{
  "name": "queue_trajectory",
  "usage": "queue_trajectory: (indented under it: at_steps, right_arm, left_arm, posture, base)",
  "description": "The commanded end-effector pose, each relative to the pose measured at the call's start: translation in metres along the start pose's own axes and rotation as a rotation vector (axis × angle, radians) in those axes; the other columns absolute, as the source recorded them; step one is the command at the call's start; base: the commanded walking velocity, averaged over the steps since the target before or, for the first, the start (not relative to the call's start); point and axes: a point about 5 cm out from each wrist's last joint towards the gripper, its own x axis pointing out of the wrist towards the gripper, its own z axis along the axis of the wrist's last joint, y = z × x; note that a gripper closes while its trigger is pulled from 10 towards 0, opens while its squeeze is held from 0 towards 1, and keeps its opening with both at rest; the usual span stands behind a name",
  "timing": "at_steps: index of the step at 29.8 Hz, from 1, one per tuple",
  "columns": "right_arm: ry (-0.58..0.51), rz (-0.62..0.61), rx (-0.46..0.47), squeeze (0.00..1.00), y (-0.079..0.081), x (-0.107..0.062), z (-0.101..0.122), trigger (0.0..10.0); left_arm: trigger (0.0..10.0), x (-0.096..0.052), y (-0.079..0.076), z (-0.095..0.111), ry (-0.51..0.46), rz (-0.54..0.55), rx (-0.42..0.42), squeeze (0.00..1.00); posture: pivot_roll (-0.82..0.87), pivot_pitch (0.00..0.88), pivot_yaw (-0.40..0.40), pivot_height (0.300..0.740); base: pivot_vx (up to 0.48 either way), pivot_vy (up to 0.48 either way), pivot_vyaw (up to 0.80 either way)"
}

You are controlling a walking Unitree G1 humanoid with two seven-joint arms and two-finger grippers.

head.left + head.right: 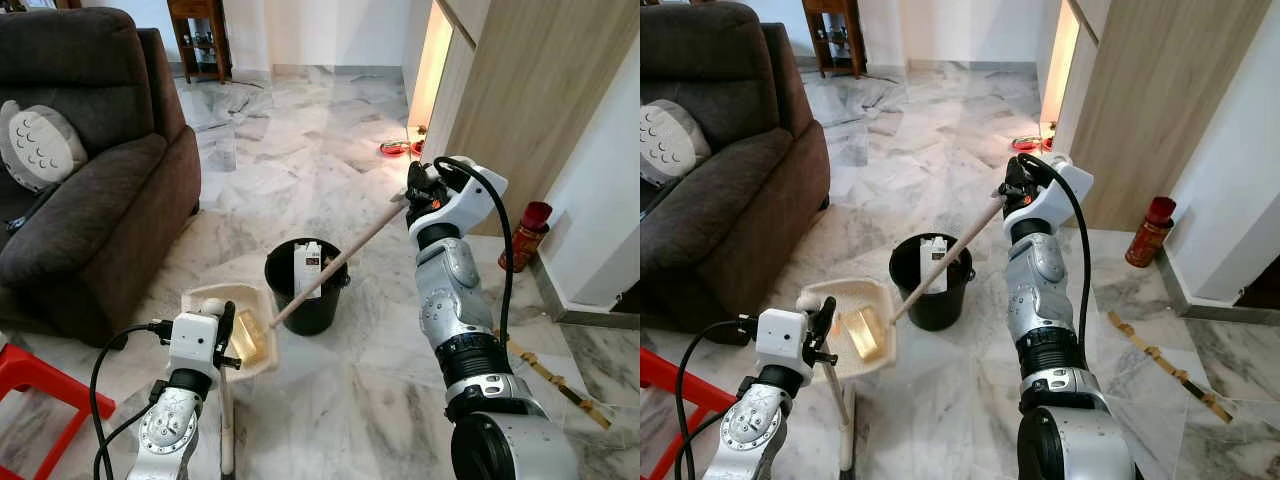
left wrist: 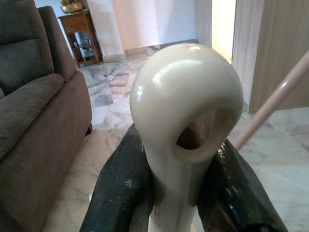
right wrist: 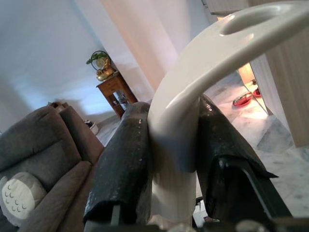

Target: Sweep floor

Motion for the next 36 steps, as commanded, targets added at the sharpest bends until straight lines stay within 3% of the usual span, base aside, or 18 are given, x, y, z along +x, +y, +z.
queue_trajectory:
  at_steps: [1,21,23,24,25,36]
  right_arm:
    - [-0.055,0.028,0.024,0.0,0.009,0.005,0.014,10.0]
    - [-0.055,0.028,0.024,0.0,0.009,0.005,0.014,10.0]
    - [-0.236,0.171,-0.061,0.0,0.048,0.006,0.047,10.0]
    - [-0.236,0.171,-0.061,0.0,0.048,0.006,0.047,10.0]
    - [-0.317,0.235,-0.09,0.0,0.066,0.005,0.059,10.0]
    - [-0.329,0.232,-0.079,0.0,0.066,0.004,0.061,10.0]
  left_arm:
    - [10.0,0.004,0.005,0.009,-0.046,0.012,0.012,0.0]
    - [10.0,0.004,0.005,0.009,-0.046,0.012,0.012,0.0]
    - [10.0,0.012,0.003,0.013,-0.064,0.027,0.006,0.0]
    - [10.0,0.012,0.003,0.013,-0.064,0.027,0.006,0.0]
    - [10.0,0.016,0.002,0.015,-0.072,0.033,0.003,0.0]
    - [10.0,0.017,0.002,0.017,-0.078,0.028,0.001,0.0]
  posture:
    - [0.02,0.0,0.004,0.74]
    - [0.02,0.0,0.004,0.74]
    - [0.02,0.0,0.001,0.74]
    - [0.02,0.0,0.001,0.74]
    - [0.02,0.0,-0.001,0.74]
    - [0.02,0.0,0.003,0.74]
  base:
    - [0.0,0.0,0.0]
    - [0.0,0.0,0.0]
    - [0.274,0.0,0.0]
    - [0.274,0.0,0.0]
    - [0.274,0.0,0.0]
    - [0.272,0.0,0.0]
